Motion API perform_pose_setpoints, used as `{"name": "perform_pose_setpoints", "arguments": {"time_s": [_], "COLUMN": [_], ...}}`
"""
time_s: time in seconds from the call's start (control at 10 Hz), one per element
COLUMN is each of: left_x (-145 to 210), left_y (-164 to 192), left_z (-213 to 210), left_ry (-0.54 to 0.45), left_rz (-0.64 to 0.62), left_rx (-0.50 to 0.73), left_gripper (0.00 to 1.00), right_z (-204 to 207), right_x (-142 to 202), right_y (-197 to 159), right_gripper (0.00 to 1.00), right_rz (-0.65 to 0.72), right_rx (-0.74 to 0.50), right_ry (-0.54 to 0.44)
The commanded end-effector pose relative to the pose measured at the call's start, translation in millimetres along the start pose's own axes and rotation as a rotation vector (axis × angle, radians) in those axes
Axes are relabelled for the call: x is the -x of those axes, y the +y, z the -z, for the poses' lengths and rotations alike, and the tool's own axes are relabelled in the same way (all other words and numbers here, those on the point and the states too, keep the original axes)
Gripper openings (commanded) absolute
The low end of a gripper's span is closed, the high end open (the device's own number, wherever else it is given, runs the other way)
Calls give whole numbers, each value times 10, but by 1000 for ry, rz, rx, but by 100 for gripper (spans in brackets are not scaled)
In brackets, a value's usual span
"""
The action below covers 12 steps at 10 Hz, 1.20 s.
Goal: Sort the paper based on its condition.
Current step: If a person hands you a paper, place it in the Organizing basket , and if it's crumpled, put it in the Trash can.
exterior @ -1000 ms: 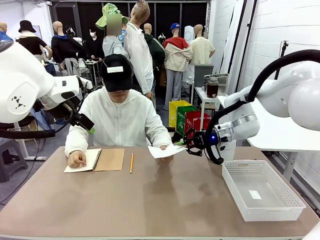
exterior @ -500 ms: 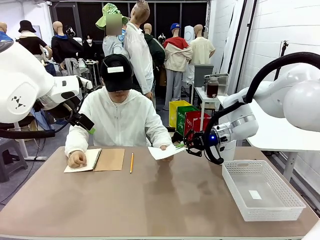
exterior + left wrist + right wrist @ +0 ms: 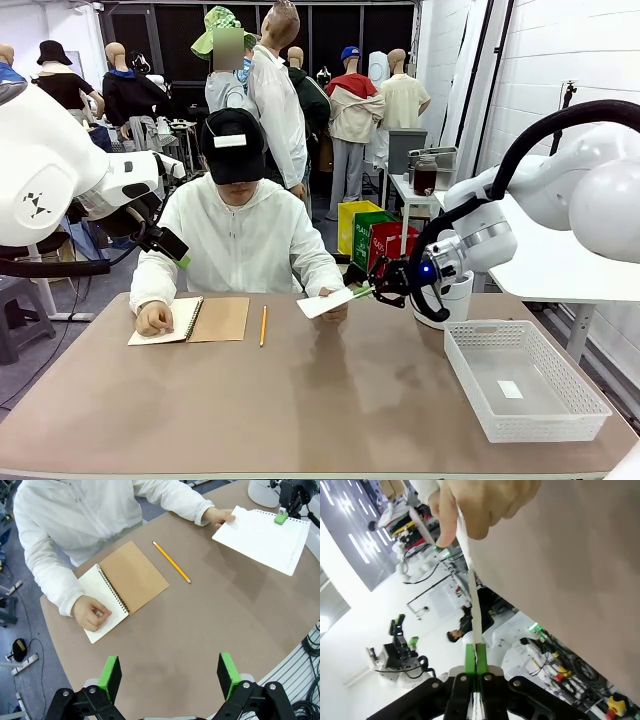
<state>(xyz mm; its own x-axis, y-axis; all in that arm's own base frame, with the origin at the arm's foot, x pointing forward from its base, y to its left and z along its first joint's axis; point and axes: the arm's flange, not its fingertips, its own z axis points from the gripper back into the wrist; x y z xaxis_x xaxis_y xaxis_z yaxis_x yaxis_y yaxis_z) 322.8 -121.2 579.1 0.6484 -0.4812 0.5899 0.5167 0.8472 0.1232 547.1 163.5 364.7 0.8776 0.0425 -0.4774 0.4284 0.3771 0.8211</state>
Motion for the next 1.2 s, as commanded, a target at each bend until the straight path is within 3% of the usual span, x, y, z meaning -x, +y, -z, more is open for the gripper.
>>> {"name": "perform_pose_setpoints", "arguments": {"time_s": [0.0, 0.2, 0.5, 0.8, 1.1], "left_x": [2, 2, 2, 2, 2], "left_y": [8, 8, 8, 8, 8], "left_z": [2, 2, 2, 2, 2], "left_ry": [-5, -5, -5, -5, -5], "left_rz": [-4, -4, -4, -4, -4], "left_rx": [3, 3, 3, 3, 3], "left_gripper": [100, 100, 100, 100, 100], "right_z": [-242, -635, -989, -1192, -1309], "right_x": [234, 662, 1254, 1669, 1918], "right_y": [267, 470, 462, 156, -238], "right_gripper": [0, 0, 0, 0, 0], "right_rz": [-113, -311, -481, -503, -419], "right_rx": [125, 296, 527, 705, 767], "right_ry": [-129, -235, -352, -487, -633]}}
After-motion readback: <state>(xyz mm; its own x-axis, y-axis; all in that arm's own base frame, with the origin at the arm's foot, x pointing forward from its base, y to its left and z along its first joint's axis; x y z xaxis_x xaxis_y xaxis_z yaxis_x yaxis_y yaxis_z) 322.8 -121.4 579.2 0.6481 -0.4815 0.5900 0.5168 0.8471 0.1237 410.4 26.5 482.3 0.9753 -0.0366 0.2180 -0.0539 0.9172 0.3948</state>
